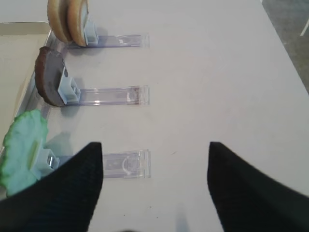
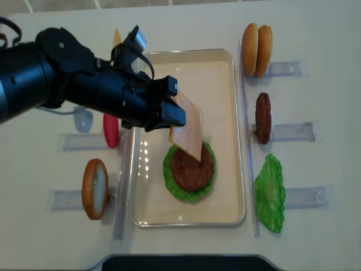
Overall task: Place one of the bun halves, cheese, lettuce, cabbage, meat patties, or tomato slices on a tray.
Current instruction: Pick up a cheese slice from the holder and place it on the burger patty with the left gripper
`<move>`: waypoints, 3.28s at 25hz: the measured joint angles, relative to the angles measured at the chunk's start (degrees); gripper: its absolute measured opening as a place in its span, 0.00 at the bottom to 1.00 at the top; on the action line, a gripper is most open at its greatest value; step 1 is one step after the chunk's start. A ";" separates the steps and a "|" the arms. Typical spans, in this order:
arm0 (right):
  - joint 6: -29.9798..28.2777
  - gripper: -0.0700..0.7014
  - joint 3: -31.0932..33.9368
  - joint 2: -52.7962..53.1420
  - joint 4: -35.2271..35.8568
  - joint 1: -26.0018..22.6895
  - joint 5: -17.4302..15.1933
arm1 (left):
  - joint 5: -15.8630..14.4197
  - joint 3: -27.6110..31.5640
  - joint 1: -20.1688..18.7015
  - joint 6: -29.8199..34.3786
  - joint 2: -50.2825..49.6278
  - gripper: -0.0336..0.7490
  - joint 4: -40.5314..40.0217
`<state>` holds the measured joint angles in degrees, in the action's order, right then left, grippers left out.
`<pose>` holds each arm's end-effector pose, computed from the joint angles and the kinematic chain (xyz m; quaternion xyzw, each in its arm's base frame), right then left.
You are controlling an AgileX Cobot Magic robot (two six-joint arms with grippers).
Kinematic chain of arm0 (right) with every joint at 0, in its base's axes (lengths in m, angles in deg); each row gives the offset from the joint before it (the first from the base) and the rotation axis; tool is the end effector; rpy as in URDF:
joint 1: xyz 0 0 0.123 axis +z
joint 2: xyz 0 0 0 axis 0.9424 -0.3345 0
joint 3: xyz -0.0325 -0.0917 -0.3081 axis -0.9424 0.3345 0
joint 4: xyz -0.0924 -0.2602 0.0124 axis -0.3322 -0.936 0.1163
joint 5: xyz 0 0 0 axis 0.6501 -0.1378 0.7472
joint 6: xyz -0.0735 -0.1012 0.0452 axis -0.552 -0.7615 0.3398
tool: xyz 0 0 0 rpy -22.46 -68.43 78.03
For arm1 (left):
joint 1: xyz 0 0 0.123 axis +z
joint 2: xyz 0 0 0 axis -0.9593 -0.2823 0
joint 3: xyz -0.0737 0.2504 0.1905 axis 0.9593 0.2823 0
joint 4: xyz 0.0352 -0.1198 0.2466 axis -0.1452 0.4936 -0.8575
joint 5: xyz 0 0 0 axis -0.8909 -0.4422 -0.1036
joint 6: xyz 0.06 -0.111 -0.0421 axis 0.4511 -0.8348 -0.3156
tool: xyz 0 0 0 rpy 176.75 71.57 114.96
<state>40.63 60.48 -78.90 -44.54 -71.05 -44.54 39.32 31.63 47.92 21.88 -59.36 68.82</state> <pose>0.0101 0.0089 0.2607 -0.0242 0.8706 0.0200 0.4911 0.2754 -0.2103 0.2224 0.0164 0.9219 -0.3683 0.1187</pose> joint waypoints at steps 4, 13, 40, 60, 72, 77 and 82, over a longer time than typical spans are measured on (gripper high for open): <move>0.00 0.70 0.00 0.00 0.00 0.00 0.00 | 0.87 2.64 0.00 2.24 0.00 0.09 2.82; 0.00 0.70 0.00 0.00 0.00 0.00 0.00 | 0.42 4.72 0.00 8.86 -1.21 0.09 10.29; 0.00 0.70 0.00 0.00 0.00 0.00 0.00 | -0.90 4.90 -1.22 11.17 -4.95 0.09 10.50; 0.00 0.70 0.00 0.00 0.00 0.00 0.00 | -1.02 4.90 -1.22 11.07 -5.81 0.13 9.86; 0.00 0.70 0.00 0.00 0.00 0.00 0.00 | -0.83 4.90 -1.22 10.96 -5.81 0.23 9.75; 0.00 0.70 0.00 0.00 0.00 0.00 0.00 | -0.83 4.90 -1.22 10.37 -5.81 0.32 9.64; 0.00 0.70 0.00 0.00 0.00 0.00 0.00 | -0.83 4.90 -1.22 8.16 -5.81 0.43 7.38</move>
<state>40.63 60.48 -78.90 -44.54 -71.05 -44.54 38.49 36.52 46.71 30.03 -65.17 76.20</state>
